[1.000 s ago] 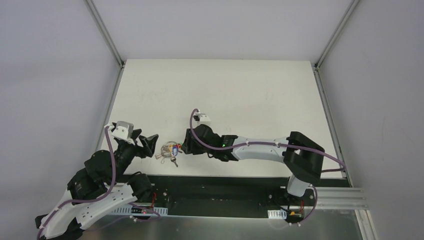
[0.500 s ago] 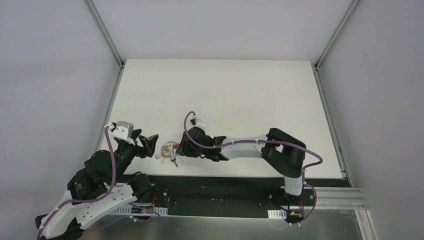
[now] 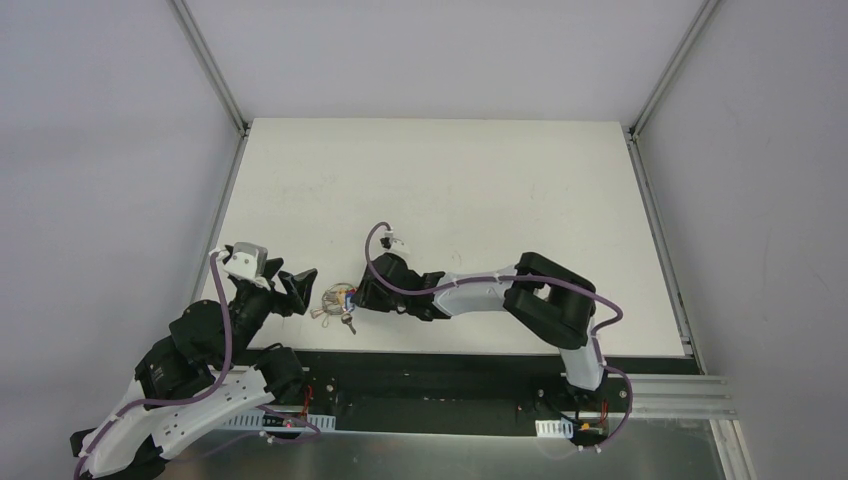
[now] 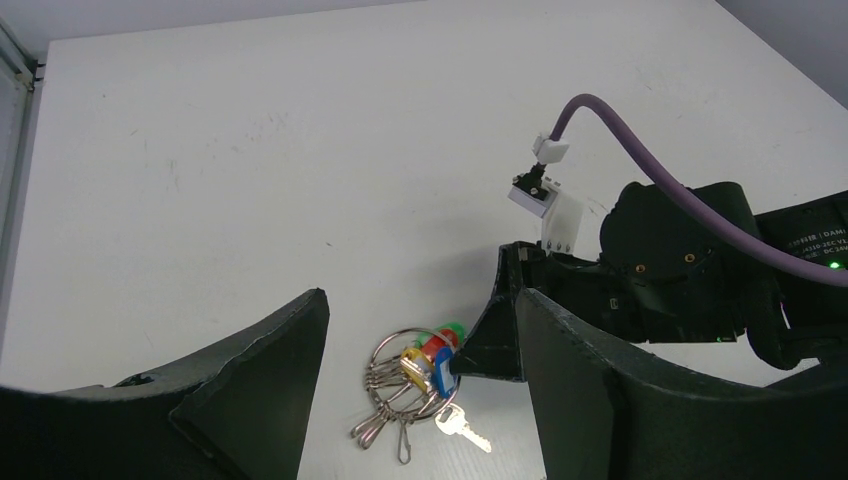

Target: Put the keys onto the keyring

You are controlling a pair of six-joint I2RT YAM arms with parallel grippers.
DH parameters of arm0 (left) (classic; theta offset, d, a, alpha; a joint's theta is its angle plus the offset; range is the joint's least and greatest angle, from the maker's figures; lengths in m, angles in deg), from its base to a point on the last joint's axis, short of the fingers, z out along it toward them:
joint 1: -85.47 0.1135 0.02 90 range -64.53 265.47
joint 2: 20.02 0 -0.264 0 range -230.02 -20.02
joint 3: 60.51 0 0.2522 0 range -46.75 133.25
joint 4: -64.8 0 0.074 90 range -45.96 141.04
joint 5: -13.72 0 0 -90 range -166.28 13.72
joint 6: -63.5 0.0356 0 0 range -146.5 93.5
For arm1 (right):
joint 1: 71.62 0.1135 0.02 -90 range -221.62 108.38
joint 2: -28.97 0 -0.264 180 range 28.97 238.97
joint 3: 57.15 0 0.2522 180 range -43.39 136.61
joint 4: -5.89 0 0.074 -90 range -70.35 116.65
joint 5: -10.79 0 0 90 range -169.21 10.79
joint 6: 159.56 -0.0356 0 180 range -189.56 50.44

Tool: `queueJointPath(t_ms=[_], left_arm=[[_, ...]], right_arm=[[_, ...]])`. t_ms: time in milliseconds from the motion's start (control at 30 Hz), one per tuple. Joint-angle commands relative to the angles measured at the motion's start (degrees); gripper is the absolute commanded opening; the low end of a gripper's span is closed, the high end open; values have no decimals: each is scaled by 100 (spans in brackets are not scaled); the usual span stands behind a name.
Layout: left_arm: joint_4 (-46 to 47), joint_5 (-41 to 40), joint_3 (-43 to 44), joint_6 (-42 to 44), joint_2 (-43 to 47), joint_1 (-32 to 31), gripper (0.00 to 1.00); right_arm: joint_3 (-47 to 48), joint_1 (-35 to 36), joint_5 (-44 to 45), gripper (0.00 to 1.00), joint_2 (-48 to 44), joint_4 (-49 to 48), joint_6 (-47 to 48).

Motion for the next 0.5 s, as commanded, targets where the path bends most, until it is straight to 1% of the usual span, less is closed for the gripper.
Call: queueJointPath(t_ms=[0, 133, 233, 333, 400, 433, 467], left_arm=[[192, 9, -26, 73, -77, 50, 68], [192, 11, -18, 85, -117, 46, 68], [196, 2, -23, 94, -130, 50, 68], [200, -8, -22, 101, -141, 51, 68], [200, -6, -21, 101, -151, 49, 68], [198, -6, -21, 108, -157, 51, 68], [196, -13, -28, 113, -166, 51, 68]], right_arm=[[213, -86, 18, 34, 110, -362, -109], [299, -127, -78, 33, 239, -384, -144], [321, -160, -107, 28, 302, -429, -177], [342, -172, -170, 17, 352, -476, -193], [342, -177, -213, 8, 359, -521, -191], [343, -176, -232, 0, 363, -552, -197], [312, -180, -238, 0, 331, -607, -189]])
